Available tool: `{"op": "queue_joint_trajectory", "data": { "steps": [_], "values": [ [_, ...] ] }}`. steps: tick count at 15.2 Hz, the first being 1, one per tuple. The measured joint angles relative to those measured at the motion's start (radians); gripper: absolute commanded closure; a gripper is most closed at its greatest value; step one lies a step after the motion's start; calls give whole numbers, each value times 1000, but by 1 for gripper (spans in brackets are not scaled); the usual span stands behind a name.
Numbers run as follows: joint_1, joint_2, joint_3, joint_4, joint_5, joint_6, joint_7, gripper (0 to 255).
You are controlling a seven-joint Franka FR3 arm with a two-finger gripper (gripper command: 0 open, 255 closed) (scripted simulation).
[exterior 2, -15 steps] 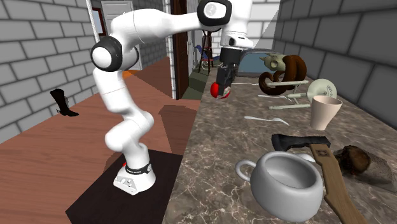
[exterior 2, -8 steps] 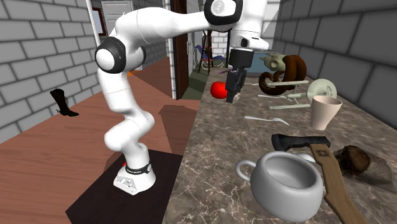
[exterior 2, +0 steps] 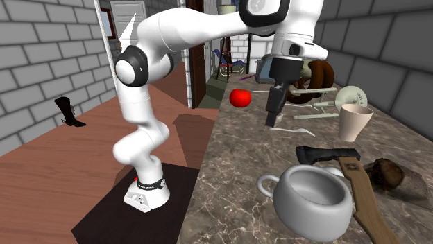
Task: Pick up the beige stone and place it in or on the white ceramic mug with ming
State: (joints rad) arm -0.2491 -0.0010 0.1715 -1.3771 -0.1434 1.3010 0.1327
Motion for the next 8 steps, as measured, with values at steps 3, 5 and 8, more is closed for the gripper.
{"op": "queue_joint_trajectory", "data": {
  "steps": [3,5,8],
  "values": [
    [-23,80,-22,103,-17,-17,-52,255],
    [-38,160,-37,208,-30,-38,-90,255],
    [-56,281,-54,378,-47,-79,-141,255]
  ]
}}
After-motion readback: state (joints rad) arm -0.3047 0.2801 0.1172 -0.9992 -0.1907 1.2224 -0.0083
